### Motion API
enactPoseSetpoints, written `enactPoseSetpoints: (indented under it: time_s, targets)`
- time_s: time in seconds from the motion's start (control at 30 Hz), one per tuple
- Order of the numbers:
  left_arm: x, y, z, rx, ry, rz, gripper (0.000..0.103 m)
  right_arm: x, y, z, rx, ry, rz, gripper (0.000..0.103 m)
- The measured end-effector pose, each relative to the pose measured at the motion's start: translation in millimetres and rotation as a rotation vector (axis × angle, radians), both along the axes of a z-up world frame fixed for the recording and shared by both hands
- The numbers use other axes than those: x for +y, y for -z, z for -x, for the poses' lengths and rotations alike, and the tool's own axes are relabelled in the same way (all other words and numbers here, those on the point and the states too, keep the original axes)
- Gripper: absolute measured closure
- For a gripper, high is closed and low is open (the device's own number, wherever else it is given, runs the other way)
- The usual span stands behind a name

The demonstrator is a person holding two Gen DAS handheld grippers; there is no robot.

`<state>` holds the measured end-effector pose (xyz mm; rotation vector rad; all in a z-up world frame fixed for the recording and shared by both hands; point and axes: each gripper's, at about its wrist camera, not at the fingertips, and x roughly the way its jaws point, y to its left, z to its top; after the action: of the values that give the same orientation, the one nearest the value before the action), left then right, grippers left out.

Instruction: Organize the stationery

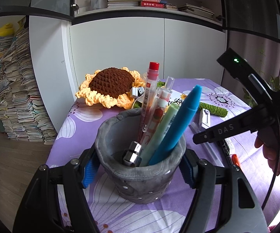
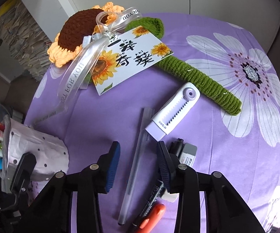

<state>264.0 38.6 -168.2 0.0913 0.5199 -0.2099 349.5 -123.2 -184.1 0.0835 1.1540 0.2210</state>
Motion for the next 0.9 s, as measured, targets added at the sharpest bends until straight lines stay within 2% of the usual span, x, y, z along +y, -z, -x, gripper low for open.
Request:
enactPoseSetpoints:
  time_s: [0.2, 0.23, 0.27, 0.3, 0.43, 0.5, 0.67, 0.8, 0.83, 0.9]
  targets:
    - [0, 0, 0, 0.0, 0.0, 0.0, 0.034, 16, -2, -18, -0.025, -0.007, 0.051, 0.063]
    - [0, 0, 0, 0.0, 0.0, 0.0, 0.034, 18, -2, -19, -0.03, -0.013, 0.071, 0.072]
    - [0, 0, 0, 0.0, 0.0, 0.0, 0.034, 22, -2, -20, -0.042, -0.028, 0.102, 0.092]
    - [0, 0, 0, 0.0, 0.0, 0.001, 0.034, 24, -1, -17, -0.043, -0.044, 0.106, 0.093]
    - [0, 0, 0, 0.0, -0.001, 0.001, 0.034, 27, -1, -6, 0.002, -0.119, 0.03, 0.093]
    - [0, 0, 0, 0.0, 0.0, 0.001, 0.034, 27, 0, 4, 0.014, -0.151, 0.025, 0.093]
    - [0, 0, 0, 0.003, 0.002, 0.004, 0.034, 16, 2, 26, 0.064, -0.176, -0.029, 0.093]
    - [0, 0, 0, 0.002, 0.0, 0.002, 0.034, 14, 0, 32, 0.048, -0.184, -0.002, 0.092]
    - [0, 0, 1, 0.001, 0.0, 0.002, 0.034, 13, -2, 35, 0.038, -0.186, 0.001, 0.089]
    - [0, 0, 1, 0.0, -0.003, 0.002, 0.034, 15, -5, 33, 0.028, -0.184, 0.022, 0.077]
